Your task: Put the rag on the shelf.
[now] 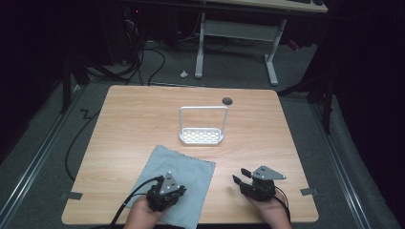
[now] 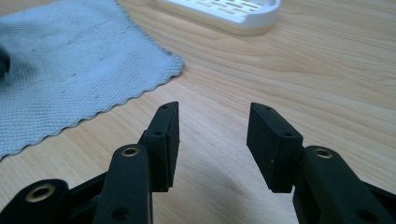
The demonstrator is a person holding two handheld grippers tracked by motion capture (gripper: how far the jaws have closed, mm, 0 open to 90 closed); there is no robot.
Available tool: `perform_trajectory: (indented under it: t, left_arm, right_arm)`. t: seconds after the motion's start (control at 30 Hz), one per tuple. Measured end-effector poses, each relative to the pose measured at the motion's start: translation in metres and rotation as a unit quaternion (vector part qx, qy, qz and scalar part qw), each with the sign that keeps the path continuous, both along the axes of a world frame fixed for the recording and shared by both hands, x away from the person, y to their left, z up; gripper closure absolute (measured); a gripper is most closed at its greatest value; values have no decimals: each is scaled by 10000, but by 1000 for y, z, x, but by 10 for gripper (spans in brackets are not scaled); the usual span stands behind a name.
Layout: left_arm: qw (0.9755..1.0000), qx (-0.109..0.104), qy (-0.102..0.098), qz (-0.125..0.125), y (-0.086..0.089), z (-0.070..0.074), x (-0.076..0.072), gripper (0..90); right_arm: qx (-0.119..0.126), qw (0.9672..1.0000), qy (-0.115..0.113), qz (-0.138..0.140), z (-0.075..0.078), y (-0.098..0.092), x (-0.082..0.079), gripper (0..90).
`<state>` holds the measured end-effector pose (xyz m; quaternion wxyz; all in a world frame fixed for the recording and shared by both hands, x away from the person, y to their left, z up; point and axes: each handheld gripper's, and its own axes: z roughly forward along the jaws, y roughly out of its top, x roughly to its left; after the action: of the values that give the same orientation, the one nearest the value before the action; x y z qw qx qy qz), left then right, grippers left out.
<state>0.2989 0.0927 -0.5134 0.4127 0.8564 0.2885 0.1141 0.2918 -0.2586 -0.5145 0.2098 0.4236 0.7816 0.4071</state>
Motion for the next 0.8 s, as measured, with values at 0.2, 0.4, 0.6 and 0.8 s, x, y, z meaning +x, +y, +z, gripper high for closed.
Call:
perform_trajectory:
  t: [0.2, 0.4, 0.6, 0.8]
  left_arm:
    - [9964, -57, -54, 850, 64, 5, 11, 822]
    - [9915, -52, 97, 1294, 97, -3, 17, 823]
    - [9918, 224, 203, 1242, 94, -12, 19, 844]
    - [9926, 280, 229, 1161, 90, -15, 19, 843]
  right_arm:
    - [-82, 9994, 14, 349, -1, 27, 0, 577]
    - [-90, 9960, 220, 867, -3, 63, 1, 644]
    - [-457, 9876, 294, 1471, -6, 100, -3, 900]
    - [-697, 9848, 407, 1537, -13, 104, -4, 900]
